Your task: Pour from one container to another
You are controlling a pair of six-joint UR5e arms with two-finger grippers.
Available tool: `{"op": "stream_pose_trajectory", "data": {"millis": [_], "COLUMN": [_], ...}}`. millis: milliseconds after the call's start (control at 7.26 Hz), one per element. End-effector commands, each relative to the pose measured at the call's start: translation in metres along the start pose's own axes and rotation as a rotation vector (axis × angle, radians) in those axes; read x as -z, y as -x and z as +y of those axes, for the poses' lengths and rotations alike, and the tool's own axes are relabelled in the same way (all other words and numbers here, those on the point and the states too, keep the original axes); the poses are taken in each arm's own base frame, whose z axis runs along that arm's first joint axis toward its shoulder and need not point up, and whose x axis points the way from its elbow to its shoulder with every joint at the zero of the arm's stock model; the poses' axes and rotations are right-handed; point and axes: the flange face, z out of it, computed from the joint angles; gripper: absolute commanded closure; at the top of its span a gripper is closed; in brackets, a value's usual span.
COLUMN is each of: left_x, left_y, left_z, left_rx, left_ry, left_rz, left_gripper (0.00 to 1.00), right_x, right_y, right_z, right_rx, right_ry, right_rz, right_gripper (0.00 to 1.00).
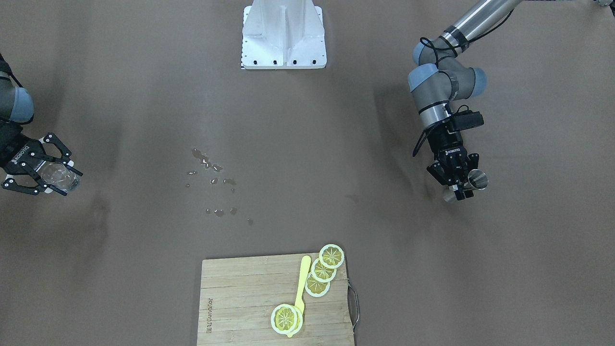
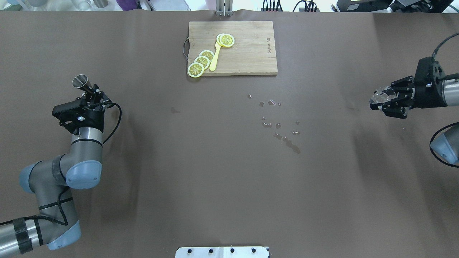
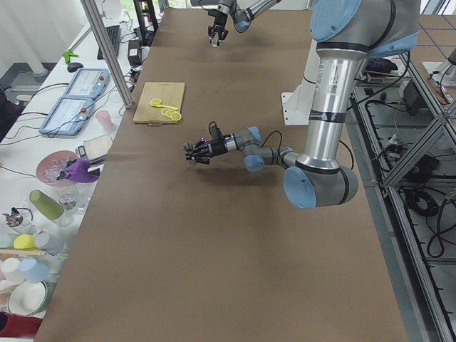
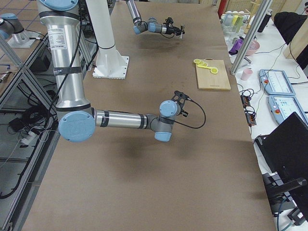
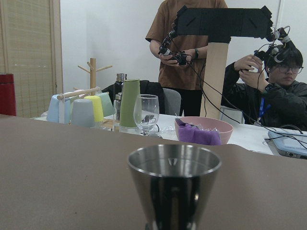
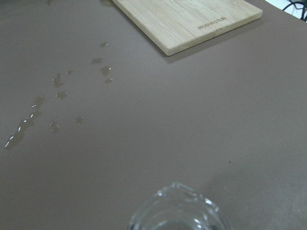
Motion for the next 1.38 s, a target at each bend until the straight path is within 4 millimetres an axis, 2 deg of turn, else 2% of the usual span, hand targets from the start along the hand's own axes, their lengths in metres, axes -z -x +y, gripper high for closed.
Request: {"op": "stream_pose_trajectory", "data": {"millis": [0, 138, 413, 689, 826, 964, 1102, 1240], "left_x": [0.022, 0.03, 0.037, 0.044, 0.049, 0.051, 0.055, 0.06], "left_y": [-0.028, -0.039, -0.057, -0.092, -0.107, -0.117, -0.133, -0.151], "left_z": [-0.027, -0.04, -0.049, -0.053, -0.054, -0.057, -0.06, -0.064], "left_rx": [0.057, 0.062, 0.03, 0.033, -0.042, -0.14, -0.338, -0.456], "left_ry": [0.096, 0.099, 0.101, 0.168, 0.194, 0.196, 0.194, 0.218], "left_rz": [0.048, 0.063, 0.086, 0.133, 0.165, 0.191, 0.239, 0.304], "left_gripper": [1.0, 1.0, 1.0, 1.0, 1.0, 1.0, 1.0, 1.0], "right_x": [-0.01, -0.019, -0.027, -0.034, -0.034, -0.031, -0.031, -0.034], "right_y": [0.028, 0.034, 0.04, 0.067, 0.072, 0.085, 0.092, 0.101], "right_z": [-0.058, -0.082, -0.115, -0.161, -0.177, -0.191, -0.205, -0.224], "right_rx": [0.079, 0.094, 0.116, 0.111, 0.096, 0.082, 0.087, 0.075], "right_ry": [0.065, 0.08, 0.083, 0.147, 0.17, 0.199, 0.228, 0.249], "right_rz": [-0.011, -0.016, -0.027, -0.026, -0.024, -0.03, -0.032, -0.038], "right_gripper": [1.0, 1.0, 1.0, 1.0, 1.0, 1.0, 1.0, 1.0]}}
